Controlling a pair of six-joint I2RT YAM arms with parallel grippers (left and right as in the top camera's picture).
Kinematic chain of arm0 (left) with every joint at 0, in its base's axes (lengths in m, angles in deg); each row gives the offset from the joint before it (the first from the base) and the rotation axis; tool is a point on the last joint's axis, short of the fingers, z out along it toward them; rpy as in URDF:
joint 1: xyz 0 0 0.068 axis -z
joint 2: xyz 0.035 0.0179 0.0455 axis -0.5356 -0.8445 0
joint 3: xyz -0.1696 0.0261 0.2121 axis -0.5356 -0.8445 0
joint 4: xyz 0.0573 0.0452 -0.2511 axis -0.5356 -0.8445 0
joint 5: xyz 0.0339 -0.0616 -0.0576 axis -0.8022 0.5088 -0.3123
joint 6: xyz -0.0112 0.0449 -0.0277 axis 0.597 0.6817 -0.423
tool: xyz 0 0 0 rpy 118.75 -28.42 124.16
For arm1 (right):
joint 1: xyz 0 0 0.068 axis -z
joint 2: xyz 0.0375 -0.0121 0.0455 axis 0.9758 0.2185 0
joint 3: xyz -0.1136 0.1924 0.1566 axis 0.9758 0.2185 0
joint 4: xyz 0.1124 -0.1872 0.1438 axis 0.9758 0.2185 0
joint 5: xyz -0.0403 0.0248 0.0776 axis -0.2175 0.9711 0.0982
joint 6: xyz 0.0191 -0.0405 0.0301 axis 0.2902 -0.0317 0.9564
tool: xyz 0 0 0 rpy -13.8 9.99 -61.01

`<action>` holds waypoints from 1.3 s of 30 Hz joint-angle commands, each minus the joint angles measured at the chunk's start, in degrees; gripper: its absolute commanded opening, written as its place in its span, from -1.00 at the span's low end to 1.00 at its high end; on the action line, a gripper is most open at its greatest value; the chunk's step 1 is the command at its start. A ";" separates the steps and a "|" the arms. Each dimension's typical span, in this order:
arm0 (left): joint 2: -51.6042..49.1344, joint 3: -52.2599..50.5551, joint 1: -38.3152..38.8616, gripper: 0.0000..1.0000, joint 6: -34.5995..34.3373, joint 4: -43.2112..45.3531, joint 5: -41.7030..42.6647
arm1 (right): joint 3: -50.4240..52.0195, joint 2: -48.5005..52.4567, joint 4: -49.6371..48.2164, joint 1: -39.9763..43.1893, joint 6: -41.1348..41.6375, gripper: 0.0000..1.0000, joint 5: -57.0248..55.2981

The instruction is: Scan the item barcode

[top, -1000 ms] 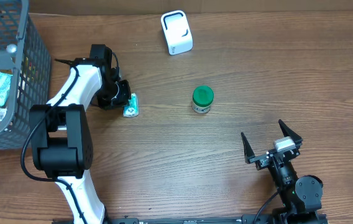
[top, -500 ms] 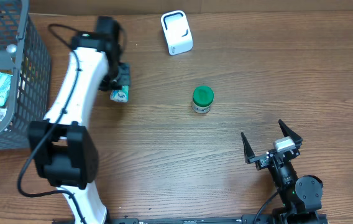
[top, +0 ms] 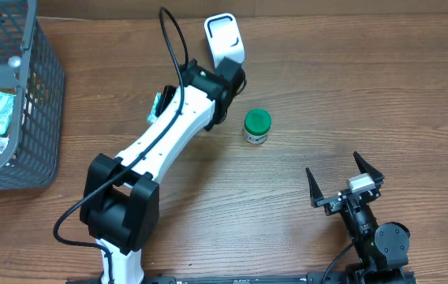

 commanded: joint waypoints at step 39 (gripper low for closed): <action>0.70 -23.96 -0.04 -0.89 3.10 27.39 -3.87 | 0.61 -0.46 -0.20 -0.11 -0.02 1.00 0.11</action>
